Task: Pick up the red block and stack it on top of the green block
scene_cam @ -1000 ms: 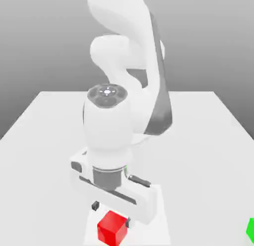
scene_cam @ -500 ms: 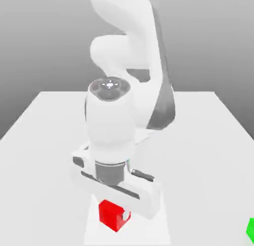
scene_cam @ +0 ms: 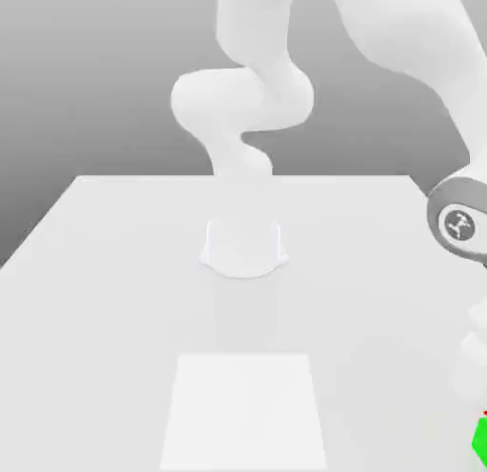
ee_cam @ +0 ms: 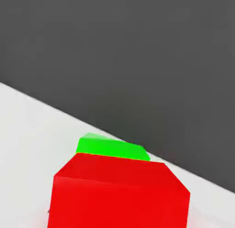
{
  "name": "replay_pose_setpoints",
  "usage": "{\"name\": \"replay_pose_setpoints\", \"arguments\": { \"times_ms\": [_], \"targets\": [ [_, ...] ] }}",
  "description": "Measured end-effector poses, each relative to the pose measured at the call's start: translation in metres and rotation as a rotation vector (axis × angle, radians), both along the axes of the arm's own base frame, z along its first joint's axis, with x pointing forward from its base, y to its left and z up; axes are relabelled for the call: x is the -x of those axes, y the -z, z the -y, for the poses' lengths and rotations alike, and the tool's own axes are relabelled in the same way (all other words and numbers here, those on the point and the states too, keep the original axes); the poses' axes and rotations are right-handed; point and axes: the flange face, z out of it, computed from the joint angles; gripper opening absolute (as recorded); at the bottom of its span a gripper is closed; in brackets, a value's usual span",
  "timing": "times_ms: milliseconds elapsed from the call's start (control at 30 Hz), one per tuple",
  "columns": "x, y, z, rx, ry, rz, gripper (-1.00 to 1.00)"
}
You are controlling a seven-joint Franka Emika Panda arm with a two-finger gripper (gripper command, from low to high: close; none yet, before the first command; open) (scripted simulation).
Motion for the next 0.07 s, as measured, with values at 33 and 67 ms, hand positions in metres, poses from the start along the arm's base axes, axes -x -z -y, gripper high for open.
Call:
{"name": "replay_pose_setpoints", "arguments": {
  "times_ms": [33,67],
  "targets": [
    [0.0000,0.0000,0.0000,0.000,0.000,0.000,1.00],
    [0.0000,0.0000,0.0000,0.000,0.000,0.000,1.00]
  ]
}}
